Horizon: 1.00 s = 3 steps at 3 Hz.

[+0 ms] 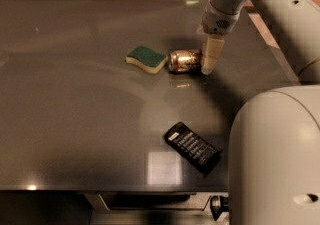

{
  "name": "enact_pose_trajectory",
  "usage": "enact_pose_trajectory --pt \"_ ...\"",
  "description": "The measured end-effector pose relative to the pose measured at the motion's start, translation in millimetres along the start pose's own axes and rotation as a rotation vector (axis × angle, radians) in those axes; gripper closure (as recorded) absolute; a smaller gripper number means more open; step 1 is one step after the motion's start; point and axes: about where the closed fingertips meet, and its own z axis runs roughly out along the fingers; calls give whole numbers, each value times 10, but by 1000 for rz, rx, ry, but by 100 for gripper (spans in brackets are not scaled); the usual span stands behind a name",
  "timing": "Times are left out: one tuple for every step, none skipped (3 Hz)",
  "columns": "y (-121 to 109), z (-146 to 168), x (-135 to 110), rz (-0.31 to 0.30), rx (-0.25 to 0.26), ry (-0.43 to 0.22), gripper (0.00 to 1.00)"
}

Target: Move orange can near rxbar chocolate

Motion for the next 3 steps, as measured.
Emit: enact_pose_trajectory --pt "28 133 -20 -27 -26 17 19" --pt "87 161 -15 -45 -37 26 43" --pt "173 108 14 -58 -41 31 65"
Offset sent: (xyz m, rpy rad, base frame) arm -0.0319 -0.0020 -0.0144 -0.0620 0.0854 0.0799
